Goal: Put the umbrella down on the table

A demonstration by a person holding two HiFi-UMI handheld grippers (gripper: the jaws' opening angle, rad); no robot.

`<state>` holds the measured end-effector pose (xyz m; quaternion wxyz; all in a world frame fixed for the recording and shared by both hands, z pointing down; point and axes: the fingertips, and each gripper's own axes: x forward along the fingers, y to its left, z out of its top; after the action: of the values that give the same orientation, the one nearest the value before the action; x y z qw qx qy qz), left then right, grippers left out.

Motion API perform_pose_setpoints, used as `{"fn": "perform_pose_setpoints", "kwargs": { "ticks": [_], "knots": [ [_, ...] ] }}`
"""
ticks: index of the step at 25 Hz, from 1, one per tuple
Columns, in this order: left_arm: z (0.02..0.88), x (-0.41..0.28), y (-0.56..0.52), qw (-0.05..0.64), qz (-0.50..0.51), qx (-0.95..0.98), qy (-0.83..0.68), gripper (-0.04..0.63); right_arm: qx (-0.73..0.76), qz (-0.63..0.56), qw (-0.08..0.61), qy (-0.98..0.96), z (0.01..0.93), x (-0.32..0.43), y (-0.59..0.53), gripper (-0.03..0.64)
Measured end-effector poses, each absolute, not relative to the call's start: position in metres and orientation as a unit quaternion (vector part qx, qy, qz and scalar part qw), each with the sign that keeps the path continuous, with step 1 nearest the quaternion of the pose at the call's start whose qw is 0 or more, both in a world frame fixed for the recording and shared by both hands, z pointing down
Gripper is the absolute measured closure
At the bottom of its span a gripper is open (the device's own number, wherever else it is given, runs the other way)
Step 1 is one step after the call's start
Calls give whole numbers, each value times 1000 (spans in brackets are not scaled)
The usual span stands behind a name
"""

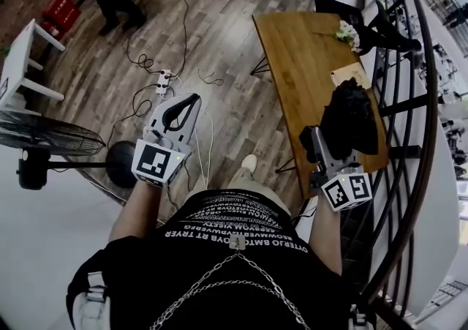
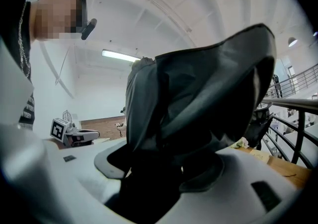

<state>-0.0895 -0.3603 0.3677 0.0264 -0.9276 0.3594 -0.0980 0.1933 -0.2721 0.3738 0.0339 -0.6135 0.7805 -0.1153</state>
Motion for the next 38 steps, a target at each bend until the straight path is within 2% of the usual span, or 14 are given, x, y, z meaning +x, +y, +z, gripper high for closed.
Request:
{"fn": "perform_pose_setpoints", "kwargs": {
  "ticks": [10, 19, 30, 38],
  "knots": [
    [376, -28, -417, 12, -114, -926, 359, 560, -612, -132, 26, 780, 380, 247, -331, 337],
    [376, 26, -454, 27, -121, -925, 359, 561, -625, -160, 24, 764, 407, 311, -362, 337],
    [392, 27, -471, 6, -138, -919, 370, 561, -627, -254, 16, 736, 498, 331, -400, 337],
    [409, 32, -524, 11, -153, -925, 349, 561, -636, -332, -23, 696, 591, 332, -439, 337]
  ]
}}
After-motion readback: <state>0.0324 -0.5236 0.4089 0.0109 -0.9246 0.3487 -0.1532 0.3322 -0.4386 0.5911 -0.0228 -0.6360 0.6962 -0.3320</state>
